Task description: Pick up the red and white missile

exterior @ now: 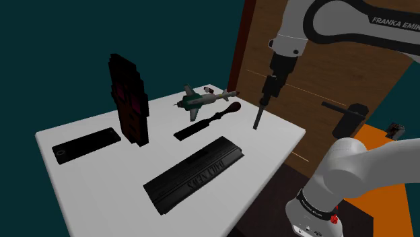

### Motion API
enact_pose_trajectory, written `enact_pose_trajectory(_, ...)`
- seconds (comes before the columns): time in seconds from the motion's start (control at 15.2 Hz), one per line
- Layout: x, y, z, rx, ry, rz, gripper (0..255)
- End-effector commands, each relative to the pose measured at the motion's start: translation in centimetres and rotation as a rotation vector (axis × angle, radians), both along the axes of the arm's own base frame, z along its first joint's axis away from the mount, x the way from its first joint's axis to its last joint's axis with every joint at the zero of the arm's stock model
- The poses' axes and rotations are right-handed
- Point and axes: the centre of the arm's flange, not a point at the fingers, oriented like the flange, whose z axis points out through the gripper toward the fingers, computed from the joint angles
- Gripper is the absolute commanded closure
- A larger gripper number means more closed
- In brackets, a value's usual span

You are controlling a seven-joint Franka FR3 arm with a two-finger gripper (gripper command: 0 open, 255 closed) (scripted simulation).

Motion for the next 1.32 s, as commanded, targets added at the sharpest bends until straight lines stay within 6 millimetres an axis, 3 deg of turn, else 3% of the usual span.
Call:
enact_pose_trajectory(0.0,0.0,0.0,0.0,0.000,0.000,0.000,0)
enact_pose_trajectory(0.33,4.9,-4.4,-1.5,0.017,0.009,0.232,0)
enact_pose_trajectory(0.66,10.8,-7.6,-3.2,0.033,0.018,0.463,0)
enact_pose_trajectory(0.99,17.1,-9.3,-5.0,0.050,0.027,0.695,0)
enact_pose_trajectory(1.25,22.4,-9.5,-6.4,0.063,0.034,0.880,0)
